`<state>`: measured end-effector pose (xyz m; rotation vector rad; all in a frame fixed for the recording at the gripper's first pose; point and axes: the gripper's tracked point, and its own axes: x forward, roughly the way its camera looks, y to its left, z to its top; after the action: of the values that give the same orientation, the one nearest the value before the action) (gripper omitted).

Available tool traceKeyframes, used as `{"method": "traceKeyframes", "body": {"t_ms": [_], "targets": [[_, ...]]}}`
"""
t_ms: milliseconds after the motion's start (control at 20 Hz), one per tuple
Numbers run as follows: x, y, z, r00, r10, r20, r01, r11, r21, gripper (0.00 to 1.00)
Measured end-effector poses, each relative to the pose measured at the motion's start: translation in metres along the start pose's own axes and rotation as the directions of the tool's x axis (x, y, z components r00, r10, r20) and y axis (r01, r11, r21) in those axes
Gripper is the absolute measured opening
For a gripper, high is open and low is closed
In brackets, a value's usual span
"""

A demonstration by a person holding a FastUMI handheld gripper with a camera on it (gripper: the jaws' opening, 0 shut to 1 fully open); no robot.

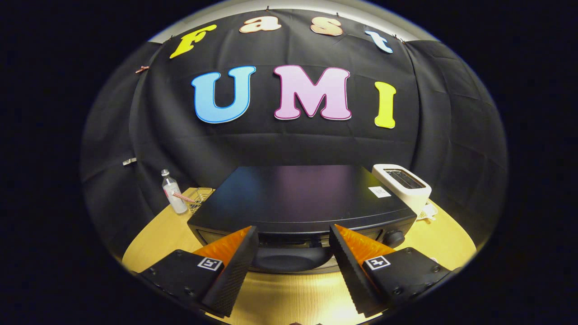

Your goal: Open the toaster oven, put the food inside, and close the toaster oven door.

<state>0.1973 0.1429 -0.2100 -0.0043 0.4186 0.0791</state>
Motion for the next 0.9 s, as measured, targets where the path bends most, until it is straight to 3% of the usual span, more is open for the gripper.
{"method": "traceKeyframes", "body": {"t_ms": [400,900], "targets": [[-0.013,0.005,-0.005,1.0,0.006,-0.003,-0.006,1.0,0.003,0.99],[-0.069,0.0,-0.069,0.998,0.006,-0.07,-0.008,1.0,-0.016,0.97]]}}
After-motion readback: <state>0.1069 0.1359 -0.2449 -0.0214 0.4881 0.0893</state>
